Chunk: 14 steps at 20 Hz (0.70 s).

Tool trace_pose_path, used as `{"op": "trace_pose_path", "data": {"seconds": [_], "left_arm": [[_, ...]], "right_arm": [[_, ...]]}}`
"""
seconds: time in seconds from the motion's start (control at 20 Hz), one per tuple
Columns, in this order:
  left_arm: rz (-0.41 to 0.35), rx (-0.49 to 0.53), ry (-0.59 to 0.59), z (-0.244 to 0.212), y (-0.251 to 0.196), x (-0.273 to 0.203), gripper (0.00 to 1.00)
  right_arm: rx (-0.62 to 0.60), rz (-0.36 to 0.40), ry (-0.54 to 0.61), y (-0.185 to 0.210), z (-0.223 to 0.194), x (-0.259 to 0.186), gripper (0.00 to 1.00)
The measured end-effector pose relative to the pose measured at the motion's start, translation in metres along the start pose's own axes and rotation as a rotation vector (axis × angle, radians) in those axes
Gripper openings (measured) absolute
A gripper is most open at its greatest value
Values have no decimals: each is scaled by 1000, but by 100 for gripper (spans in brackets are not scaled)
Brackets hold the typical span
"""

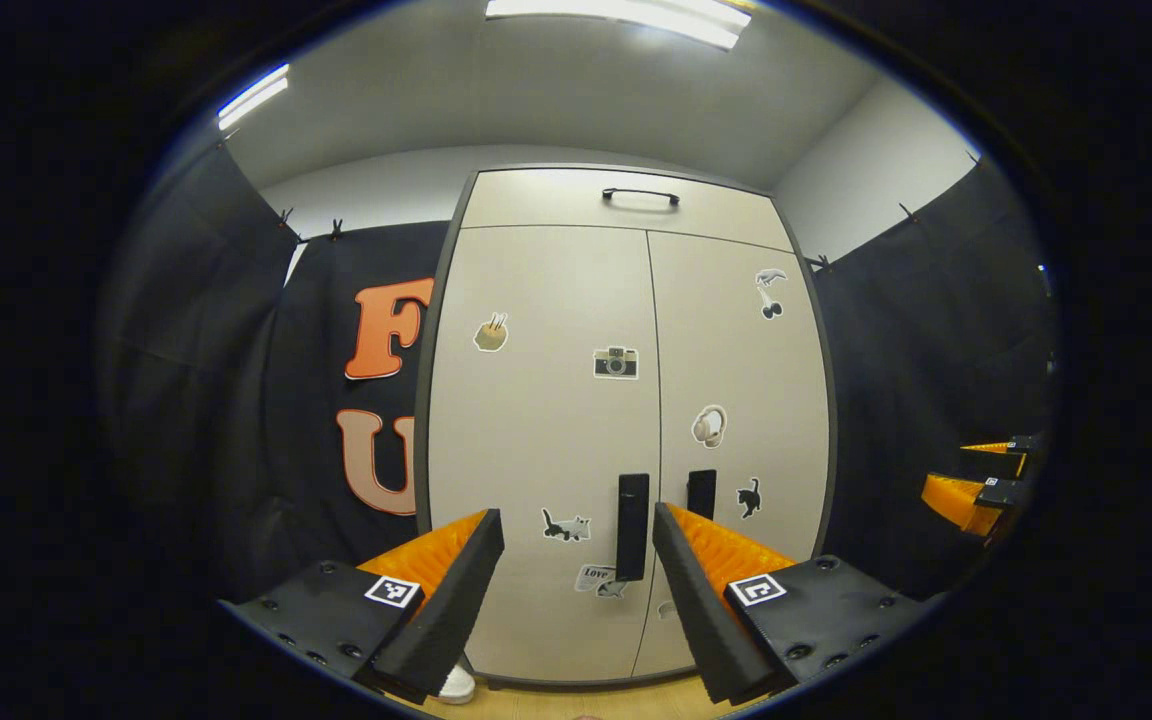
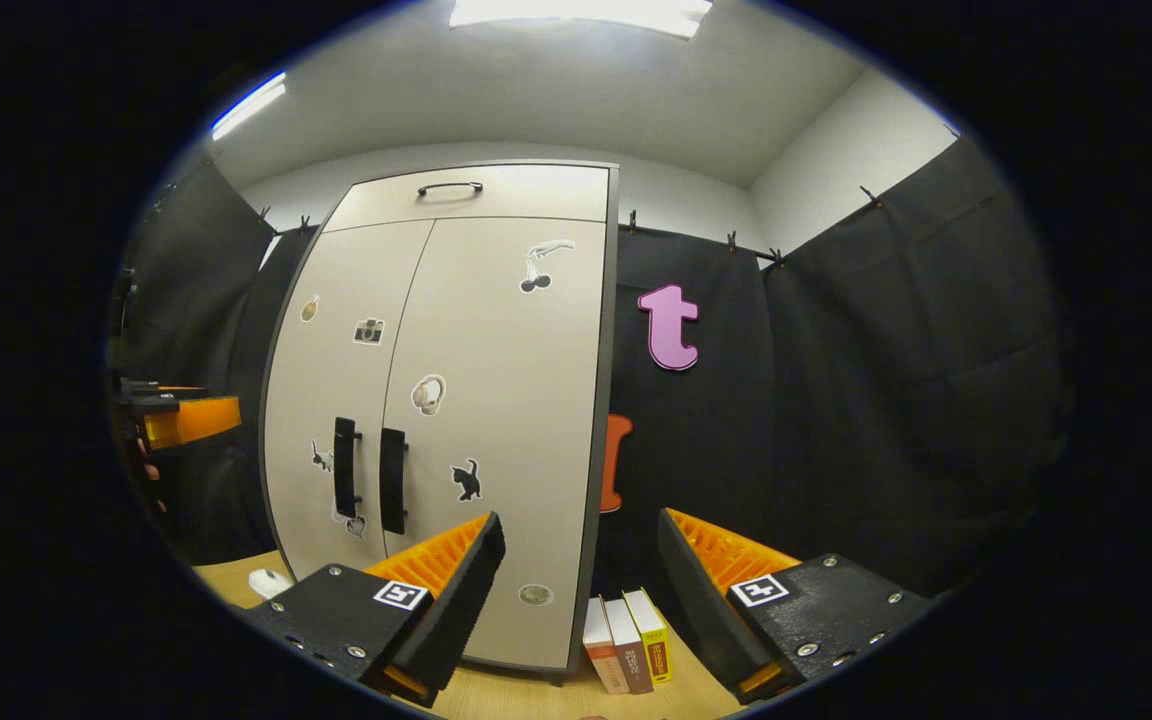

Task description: Open the right door of the double-door shoe cabinet with the right hand, and open the left door with the left hand.

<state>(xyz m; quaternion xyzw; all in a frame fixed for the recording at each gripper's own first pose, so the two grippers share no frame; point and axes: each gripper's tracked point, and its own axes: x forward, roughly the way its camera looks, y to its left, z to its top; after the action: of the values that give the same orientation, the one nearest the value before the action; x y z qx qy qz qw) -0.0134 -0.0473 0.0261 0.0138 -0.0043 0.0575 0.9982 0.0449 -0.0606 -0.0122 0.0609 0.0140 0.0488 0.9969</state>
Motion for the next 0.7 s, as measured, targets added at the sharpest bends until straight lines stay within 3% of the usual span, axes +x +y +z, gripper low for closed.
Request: {"op": "trace_pose_path", "data": {"seconds": [0.45, 0.7], "left_arm": [[60, 1, 8, -5, 35, -8, 96], [138, 6, 19, -8, 73, -21, 96]], "right_arm": [[60, 91, 28, 55, -8, 45, 94], [127, 175, 76, 104, -15, 72, 93]]}}
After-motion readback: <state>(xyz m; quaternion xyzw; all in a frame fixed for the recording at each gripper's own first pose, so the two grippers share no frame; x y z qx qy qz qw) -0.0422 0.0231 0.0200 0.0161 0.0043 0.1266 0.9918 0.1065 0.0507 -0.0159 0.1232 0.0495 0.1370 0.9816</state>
